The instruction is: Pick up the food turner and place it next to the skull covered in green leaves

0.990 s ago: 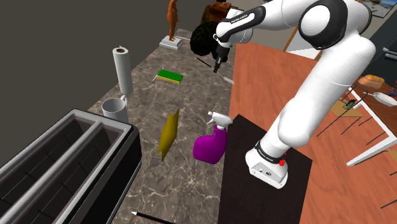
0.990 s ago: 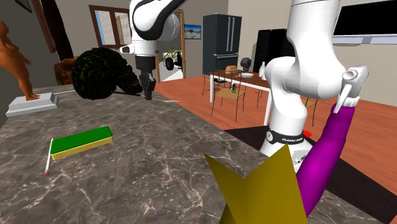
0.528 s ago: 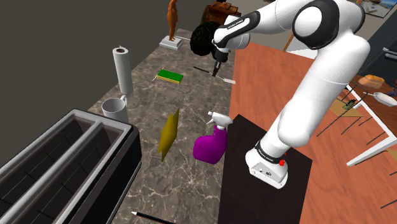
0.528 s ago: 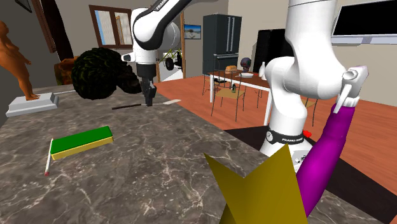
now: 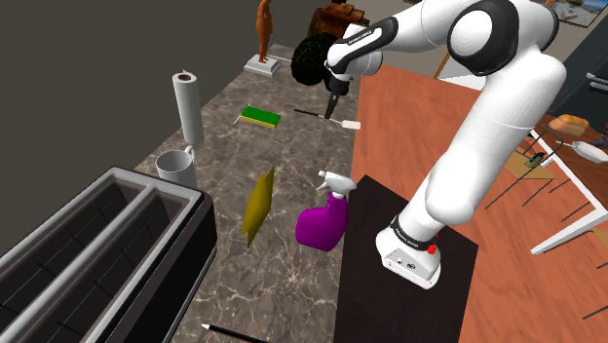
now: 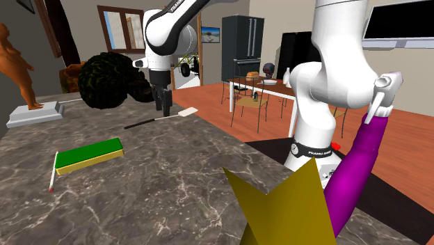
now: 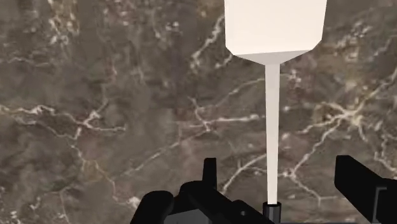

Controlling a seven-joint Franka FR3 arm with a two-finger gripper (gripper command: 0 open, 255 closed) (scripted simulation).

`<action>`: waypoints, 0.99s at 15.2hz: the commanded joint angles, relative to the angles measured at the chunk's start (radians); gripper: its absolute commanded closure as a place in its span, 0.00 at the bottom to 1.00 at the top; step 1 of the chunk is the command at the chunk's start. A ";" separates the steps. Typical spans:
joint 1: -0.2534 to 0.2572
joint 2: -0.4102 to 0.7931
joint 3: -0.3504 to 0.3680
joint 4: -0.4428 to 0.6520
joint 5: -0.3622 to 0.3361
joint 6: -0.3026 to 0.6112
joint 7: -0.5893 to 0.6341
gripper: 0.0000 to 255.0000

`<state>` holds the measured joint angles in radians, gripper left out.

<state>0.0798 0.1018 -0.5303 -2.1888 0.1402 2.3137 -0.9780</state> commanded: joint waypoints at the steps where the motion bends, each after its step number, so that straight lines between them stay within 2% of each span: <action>1: 0.000 0.000 0.000 0.000 0.000 0.000 0.000 0.00; 3: 0.000 0.000 0.000 0.000 0.000 0.000 0.000 0.00; 7: 0.006 -0.082 -0.008 0.048 -0.064 -0.116 0.044 0.00; 15: 0.005 -0.082 -0.007 0.048 -0.064 -0.116 0.044 0.00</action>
